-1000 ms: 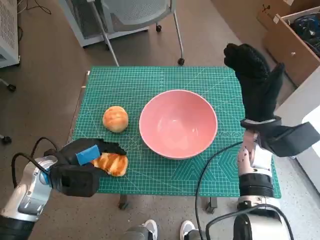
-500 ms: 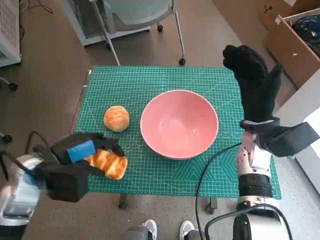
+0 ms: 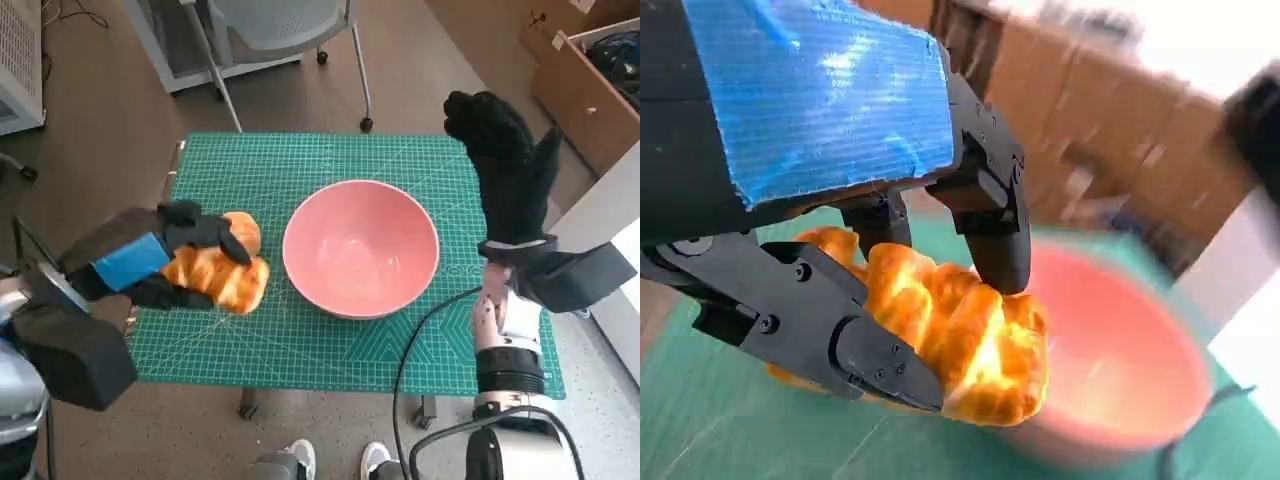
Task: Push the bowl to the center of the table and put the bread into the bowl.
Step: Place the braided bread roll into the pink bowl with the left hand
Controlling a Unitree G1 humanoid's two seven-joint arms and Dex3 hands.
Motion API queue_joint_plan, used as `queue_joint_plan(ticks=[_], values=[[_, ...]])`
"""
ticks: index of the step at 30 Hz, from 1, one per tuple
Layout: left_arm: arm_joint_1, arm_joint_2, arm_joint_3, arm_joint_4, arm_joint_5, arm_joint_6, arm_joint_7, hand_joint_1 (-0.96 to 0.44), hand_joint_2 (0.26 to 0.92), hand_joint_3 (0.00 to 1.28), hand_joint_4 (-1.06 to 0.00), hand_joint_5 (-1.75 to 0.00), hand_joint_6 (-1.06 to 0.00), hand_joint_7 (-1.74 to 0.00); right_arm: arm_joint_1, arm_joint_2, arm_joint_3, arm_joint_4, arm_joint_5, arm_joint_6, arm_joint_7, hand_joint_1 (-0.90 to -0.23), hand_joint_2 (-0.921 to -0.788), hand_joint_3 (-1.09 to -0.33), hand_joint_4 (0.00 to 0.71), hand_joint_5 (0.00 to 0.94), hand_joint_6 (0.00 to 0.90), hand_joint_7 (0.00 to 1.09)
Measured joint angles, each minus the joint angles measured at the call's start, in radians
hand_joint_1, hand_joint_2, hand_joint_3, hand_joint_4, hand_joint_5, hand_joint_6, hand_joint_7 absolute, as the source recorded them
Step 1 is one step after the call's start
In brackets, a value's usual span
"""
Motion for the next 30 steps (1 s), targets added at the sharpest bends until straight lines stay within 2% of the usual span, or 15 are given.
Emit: queue_joint_plan(ticks=[5,12,22,30], values=[[-0.082,-0.04,-0.033,0.016,0.011,-0.002,0.04,0.0,0.92,0.04,-0.67,-1.15,-0.71,-1.13,0.0,0.0,-0.001,0.0,0.002,-0.001,0.001,-0.596,-0.921,-0.754,0.219,0.001,0.093,0.37],[-0.195,-0.125,-0.131,0.075,0.082,-0.029,0.092,0.0,0.909,0.04,-0.69,-1.14,-0.74,-1.08,0.001,-0.001,-0.005,-0.001,0.006,-0.002,0.011,-0.614,-0.921,-0.752,0.22,0.001,0.097,0.37],[-0.318,-0.241,-0.27,0.268,0.117,-0.064,0.086,0.0,0.92,0.04,-0.67,-1.16,-0.71,-1.12,0.016,-0.004,-0.01,-0.03,0.006,-0.003,0.015,-0.616,-0.921,-0.755,0.222,0.001,0.091,0.36],[-0.394,-0.331,-0.342,0.467,0.142,-0.151,0.098,0.0,0.92,0.06,-0.65,-1.25,-0.69,-1.07,0.052,-0.01,-0.015,-0.071,0.002,-0.003,-0.003,-0.61,-0.921,-0.76,0.22,0.0,0.088,0.37]])
